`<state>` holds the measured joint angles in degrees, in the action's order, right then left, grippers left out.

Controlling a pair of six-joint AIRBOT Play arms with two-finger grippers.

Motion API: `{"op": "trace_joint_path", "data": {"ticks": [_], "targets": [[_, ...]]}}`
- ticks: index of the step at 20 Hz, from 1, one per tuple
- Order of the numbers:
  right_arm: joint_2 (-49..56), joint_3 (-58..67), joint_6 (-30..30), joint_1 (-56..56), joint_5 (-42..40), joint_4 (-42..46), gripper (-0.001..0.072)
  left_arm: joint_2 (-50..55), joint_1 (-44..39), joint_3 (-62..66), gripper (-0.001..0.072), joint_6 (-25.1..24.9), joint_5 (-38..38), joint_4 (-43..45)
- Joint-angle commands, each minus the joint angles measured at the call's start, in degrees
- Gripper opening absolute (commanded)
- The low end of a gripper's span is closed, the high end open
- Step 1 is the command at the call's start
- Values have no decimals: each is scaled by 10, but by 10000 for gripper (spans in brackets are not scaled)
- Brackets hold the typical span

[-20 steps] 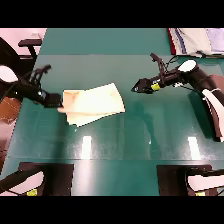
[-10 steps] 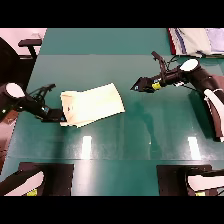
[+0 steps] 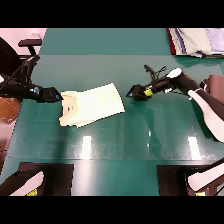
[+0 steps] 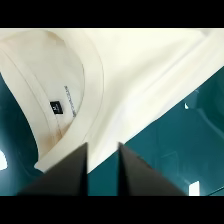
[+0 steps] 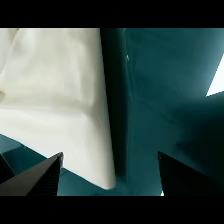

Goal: Fold the shirts.

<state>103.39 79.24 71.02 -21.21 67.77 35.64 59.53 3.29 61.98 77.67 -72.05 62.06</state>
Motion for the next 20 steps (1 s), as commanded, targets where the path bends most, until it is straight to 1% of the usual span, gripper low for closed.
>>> {"op": "trace_joint_path", "data": {"ticks": [1, 3, 4, 5, 6, 7, 9, 10, 12, 14, 15, 18, 20], "targets": [[70, 56, 1, -42, 3, -31, 671, -2, 0, 8, 35, -4, 23, -12], [108, 107, 21, -70, 3, -31, 669, -2, 0, 8, 35, -4, 25, -12], [124, 131, 27, -82, 9, -31, 646, -2, 0, 8, 35, -3, 25, -12], [139, 155, 31, -94, 14, -31, 588, -2, 0, 8, 34, -4, 25, -12], [150, 176, 31, -105, 17, -31, 562, -2, 0, 8, 34, -4, 25, -12], [158, 195, 31, -114, 17, -31, 464, -2, 0, 8, 34, -3, 26, -12], [171, 236, 30, -127, 16, -28, 154, -2, 0, 8, 25, -3, 27, -13], [172, 254, 30, -128, 10, -26, 17, -2, 0, 8, 25, -1, 29, -18], [172, 292, 31, -119, 2, -25, 18, -2, -4, 8, 23, -1, 30, -30], [160, 322, 43, -91, 3, -22, 18, -2, -36, 8, 23, -1, 39, -29], [148, 331, 54, -72, 2, -6, 18, -2, -57, 8, 23, 1, 47, -29], [84, 316, 95, 12, 4, 87, 18, -2, -126, 8, 23, 15, 92, -30], [32, 290, 96, 83, 14, 131, 18, -2, -157, 8, 24, 30, 117, -30]]}}
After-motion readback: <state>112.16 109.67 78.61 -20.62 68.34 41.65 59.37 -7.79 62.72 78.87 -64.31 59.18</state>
